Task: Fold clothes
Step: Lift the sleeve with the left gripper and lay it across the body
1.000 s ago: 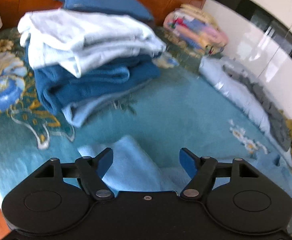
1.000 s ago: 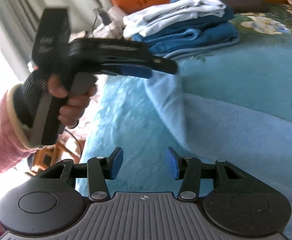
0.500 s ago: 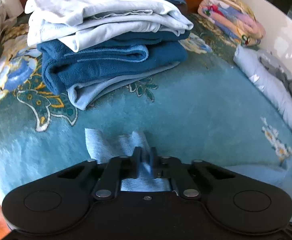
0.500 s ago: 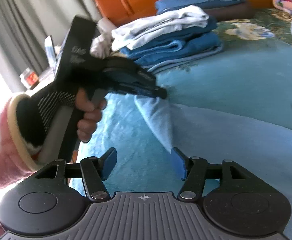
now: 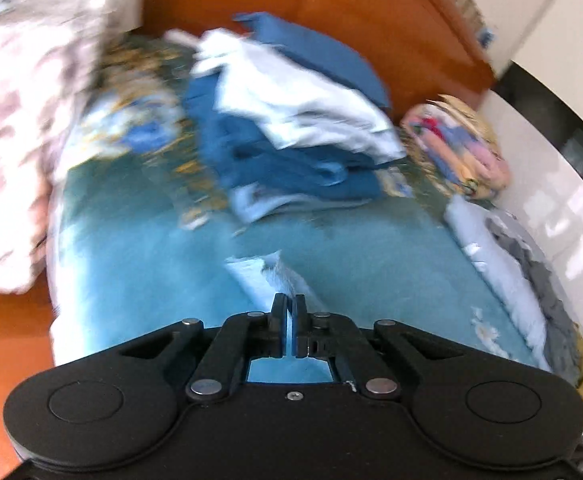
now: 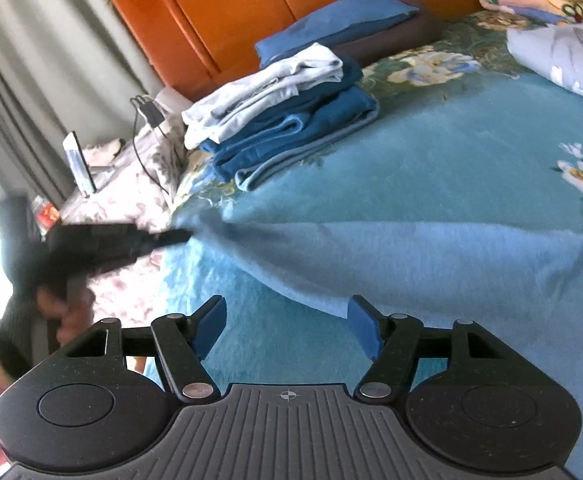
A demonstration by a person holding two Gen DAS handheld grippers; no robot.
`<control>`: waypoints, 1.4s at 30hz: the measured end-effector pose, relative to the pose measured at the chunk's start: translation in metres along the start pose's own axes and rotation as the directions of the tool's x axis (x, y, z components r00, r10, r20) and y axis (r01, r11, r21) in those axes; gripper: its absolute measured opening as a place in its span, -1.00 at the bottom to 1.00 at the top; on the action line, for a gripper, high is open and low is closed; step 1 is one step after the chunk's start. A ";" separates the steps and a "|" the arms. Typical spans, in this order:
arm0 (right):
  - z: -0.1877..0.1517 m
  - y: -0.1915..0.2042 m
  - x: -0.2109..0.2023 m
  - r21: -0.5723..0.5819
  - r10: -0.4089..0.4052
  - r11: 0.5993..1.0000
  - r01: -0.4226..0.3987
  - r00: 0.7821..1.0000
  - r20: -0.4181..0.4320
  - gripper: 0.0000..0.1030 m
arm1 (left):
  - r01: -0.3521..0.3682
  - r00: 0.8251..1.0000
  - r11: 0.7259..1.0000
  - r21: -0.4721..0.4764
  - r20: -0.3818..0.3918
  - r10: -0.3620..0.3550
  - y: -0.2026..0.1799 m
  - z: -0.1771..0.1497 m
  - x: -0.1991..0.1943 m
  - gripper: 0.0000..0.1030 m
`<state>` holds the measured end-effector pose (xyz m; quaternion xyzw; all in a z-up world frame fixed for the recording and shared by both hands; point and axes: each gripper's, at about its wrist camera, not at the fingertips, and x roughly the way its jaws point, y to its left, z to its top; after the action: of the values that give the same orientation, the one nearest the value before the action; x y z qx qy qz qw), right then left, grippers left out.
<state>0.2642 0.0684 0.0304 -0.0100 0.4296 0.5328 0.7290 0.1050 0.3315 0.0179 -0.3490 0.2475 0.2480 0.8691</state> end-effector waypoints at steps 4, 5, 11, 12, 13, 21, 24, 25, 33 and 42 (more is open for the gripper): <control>-0.006 -0.003 -0.008 0.029 -0.010 1.000 0.010 1.000 0.013 0.27 | -0.051 0.997 0.998 -0.038 -0.058 0.049 0.025 -0.021 0.000 -1.00; -0.007 -0.004 -0.009 0.036 -0.013 0.999 0.012 1.000 0.016 0.27 | -0.046 0.997 0.998 -0.053 -0.060 0.043 0.028 -0.023 -0.001 -1.00; -0.014 -0.009 -0.024 0.077 -0.036 0.996 0.032 0.998 0.044 0.33 | 0.012 0.999 0.991 -0.131 -0.047 -0.018 0.018 -0.015 0.005 -0.39; -0.014 -0.010 -0.027 0.083 -0.043 0.996 0.038 0.998 0.050 0.34 | 0.017 0.999 0.990 -0.142 -0.048 -0.024 0.014 -0.013 0.008 -0.34; -0.015 -0.011 -0.030 0.089 -0.048 0.995 0.043 0.997 0.053 0.35 | 0.023 0.998 0.988 -0.153 -0.049 -0.031 0.010 -0.010 0.011 -0.23; -0.027 -0.016 -0.054 0.112 -0.080 0.991 0.072 0.994 0.075 0.41 | -0.010 0.998 0.969 -0.248 -0.066 -0.007 -0.008 0.003 0.031 -0.85; -0.032 -0.019 -0.066 0.131 -0.099 0.988 0.087 0.991 0.094 0.42 | -0.006 1.000 0.965 -0.264 -0.029 -0.001 -0.003 0.001 0.023 -0.98; -0.035 -0.020 -0.071 0.142 -0.106 0.986 0.091 0.989 0.101 0.41 | 0.008 1.000 0.966 -0.259 -0.004 -0.010 -0.002 0.000 0.018 -0.99; -0.077 -0.034 -0.126 0.247 -0.212 0.952 0.179 0.971 0.112 0.44 | -0.054 0.998 0.980 -0.193 -0.035 0.048 0.009 -0.010 0.029 -0.93; -0.130 -0.050 -0.216 0.385 -0.396 0.867 0.316 0.907 0.147 0.50 | -0.022 0.997 0.993 -0.116 0.072 0.031 -0.026 0.006 0.008 -0.96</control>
<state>0.2098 -0.1800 0.0639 0.1004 0.4249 0.3005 0.8480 0.1283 0.3221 0.0296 -0.3859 0.2050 0.2861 0.8528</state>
